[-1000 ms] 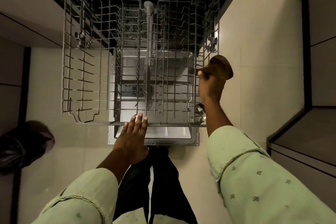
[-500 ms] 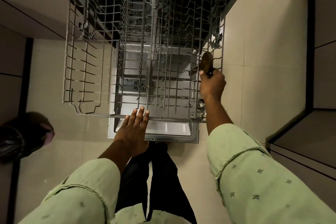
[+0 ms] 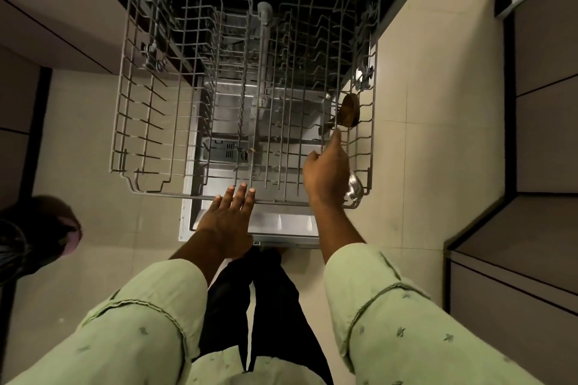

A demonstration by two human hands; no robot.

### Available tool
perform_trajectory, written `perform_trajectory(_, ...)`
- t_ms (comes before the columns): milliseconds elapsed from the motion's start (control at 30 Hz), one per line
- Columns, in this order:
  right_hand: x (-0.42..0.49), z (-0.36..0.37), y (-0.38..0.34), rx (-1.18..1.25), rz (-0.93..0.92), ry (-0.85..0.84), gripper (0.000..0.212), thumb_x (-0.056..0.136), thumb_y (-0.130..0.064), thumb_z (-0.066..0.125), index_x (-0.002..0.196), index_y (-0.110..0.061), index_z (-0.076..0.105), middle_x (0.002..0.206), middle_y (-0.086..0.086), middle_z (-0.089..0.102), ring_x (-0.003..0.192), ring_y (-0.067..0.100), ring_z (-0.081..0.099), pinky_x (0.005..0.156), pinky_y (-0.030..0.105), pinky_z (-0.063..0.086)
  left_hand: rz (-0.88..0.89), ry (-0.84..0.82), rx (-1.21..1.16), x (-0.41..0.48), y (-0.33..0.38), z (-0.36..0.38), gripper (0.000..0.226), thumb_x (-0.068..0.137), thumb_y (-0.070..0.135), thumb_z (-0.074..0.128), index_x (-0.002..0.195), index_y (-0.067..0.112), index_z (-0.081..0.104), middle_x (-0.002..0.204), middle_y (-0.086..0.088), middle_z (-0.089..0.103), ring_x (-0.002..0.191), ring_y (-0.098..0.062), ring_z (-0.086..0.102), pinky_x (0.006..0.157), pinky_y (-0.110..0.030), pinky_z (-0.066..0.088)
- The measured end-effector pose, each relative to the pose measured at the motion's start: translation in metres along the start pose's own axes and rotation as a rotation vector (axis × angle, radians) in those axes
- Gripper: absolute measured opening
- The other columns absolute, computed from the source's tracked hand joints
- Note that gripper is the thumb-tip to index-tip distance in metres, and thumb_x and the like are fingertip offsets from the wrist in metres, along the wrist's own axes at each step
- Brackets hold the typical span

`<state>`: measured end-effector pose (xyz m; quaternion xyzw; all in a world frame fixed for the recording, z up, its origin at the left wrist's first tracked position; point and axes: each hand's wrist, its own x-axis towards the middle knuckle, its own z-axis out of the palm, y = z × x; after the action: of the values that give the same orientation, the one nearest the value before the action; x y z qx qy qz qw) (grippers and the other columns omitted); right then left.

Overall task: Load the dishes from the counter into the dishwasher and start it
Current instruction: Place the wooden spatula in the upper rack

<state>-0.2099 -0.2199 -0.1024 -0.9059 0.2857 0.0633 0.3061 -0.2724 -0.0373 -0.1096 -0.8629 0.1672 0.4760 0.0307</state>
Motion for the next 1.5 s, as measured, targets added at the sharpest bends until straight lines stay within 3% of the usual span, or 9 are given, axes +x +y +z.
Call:
perform_trajectory(133,-0.029,0.001,-0.01,-0.178,-0.211,-0.14,0.047,0.094,-0.022,0.061,0.138,-0.013,0.048,0.134,0.008,0.057,0.126,0.024,0.051,0.104,0.038,0.044,-0.039,0.041,-0.032,-0.012,0.002,-0.014,0.077,0.103,0.04,0.04,0.158,0.018,-0.01,0.163,-0.009,-0.02,0.151,-0.032,-0.013,0.121,-0.048,0.001)
perform_trajectory(333,-0.066,0.0,-0.032,-0.303,-0.358,-0.228,0.048,0.095,-0.024,0.058,0.14,-0.011,0.047,0.145,0.008,0.048,0.136,0.023,0.04,0.114,0.036,0.033,-0.096,0.173,-0.139,-0.04,-0.017,-0.025,0.072,0.103,0.037,0.043,0.159,0.02,0.0,0.165,-0.007,-0.011,0.152,-0.031,-0.005,0.123,-0.049,0.007)
perform_trajectory(533,-0.107,0.01,-0.085,-0.415,-0.415,-0.304,0.063,0.1,-0.037,0.048,0.153,-0.011,0.026,0.161,0.01,0.022,0.15,0.026,0.015,0.122,0.042,0.014,-0.135,0.29,-0.157,-0.086,-0.066,-0.031,0.073,0.101,0.032,0.043,0.159,0.02,-0.001,0.166,-0.007,-0.009,0.153,-0.03,-0.003,0.122,-0.05,0.007)
perform_trajectory(667,-0.145,0.022,-0.148,-0.415,-0.501,-0.271,0.067,0.099,-0.043,0.046,0.155,-0.013,0.022,0.162,0.01,0.018,0.15,0.027,0.011,0.123,0.044,0.009,-0.152,0.381,-0.197,-0.128,-0.118,-0.038,0.072,0.101,0.031,0.042,0.159,0.02,0.0,0.166,-0.006,-0.005,0.153,-0.029,0.001,0.121,-0.05,0.01)
perform_trajectory(867,-0.21,0.046,-0.244,-0.392,-0.623,-0.189,0.066,0.099,-0.053,0.039,0.152,-0.014,0.03,0.16,0.01,0.024,0.15,0.025,0.013,0.121,0.044,0.006,-0.203,0.631,-0.232,-0.203,-0.218,-0.045,0.072,0.1,0.046,0.04,0.159,0.022,0.007,0.166,-0.007,0.007,0.151,-0.031,0.013,0.12,-0.051,0.016)
perform_trajectory(1100,-0.283,0.084,-0.354,-0.329,-0.753,-0.099,0.066,0.1,-0.055,0.033,0.15,-0.013,0.034,0.159,0.01,0.028,0.149,0.026,0.015,0.122,0.046,0.01,-0.334,0.887,-0.258,-0.283,-0.344,-0.042,0.072,0.099,0.056,0.035,0.158,0.022,0.013,0.165,-0.008,0.015,0.151,-0.03,0.016,0.12,-0.052,0.014)
perform_trajectory(1500,-0.298,0.119,-0.494,-0.311,-0.887,0.001,0.065,0.099,-0.054,0.036,0.15,-0.014,0.033,0.158,0.011,0.028,0.149,0.026,0.015,0.122,0.045,0.01,-0.404,0.996,-0.309,-0.337,-0.464,-0.066,0.07,0.099,0.056,0.037,0.158,0.023,0.017,0.165,-0.008,0.013,0.151,-0.031,0.016,0.121,-0.053,0.013)
